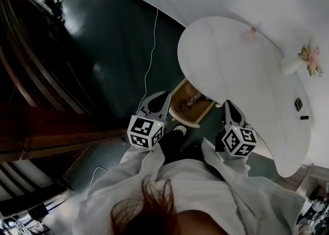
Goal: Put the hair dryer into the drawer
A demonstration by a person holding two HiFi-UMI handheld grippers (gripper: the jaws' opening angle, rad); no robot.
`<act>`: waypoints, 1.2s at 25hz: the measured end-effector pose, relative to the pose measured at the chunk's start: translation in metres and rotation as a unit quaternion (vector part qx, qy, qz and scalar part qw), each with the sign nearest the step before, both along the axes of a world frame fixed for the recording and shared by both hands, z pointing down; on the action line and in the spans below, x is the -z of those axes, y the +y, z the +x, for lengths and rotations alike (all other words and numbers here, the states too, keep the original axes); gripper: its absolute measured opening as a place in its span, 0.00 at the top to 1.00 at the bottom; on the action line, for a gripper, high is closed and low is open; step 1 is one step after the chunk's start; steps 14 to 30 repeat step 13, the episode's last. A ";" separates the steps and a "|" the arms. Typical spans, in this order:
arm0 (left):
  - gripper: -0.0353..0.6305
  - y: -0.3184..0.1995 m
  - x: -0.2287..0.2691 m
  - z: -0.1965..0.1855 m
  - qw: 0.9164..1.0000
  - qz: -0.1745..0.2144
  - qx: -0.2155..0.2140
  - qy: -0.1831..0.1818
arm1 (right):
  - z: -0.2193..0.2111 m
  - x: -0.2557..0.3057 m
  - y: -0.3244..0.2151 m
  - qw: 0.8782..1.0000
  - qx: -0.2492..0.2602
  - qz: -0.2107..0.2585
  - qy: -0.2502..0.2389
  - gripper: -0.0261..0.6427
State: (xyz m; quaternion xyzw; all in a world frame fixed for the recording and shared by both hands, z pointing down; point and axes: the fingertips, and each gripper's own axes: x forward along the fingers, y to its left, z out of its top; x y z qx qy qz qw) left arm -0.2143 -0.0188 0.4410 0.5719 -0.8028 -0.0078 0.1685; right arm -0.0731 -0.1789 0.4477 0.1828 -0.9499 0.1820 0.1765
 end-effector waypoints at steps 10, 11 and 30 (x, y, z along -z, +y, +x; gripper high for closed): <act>0.92 -0.011 -0.013 0.001 1.000 -0.014 -0.016 0.012 | -0.008 -0.002 0.005 1.000 0.021 0.010 0.011 0.89; 0.92 -0.011 -0.014 0.000 1.000 -0.015 -0.015 0.011 | -0.008 -0.003 0.005 1.000 0.020 0.009 0.011 0.89; 0.92 -0.011 -0.017 -0.002 1.000 -0.017 -0.014 0.011 | -0.007 -0.004 0.004 1.000 0.017 0.008 0.013 0.89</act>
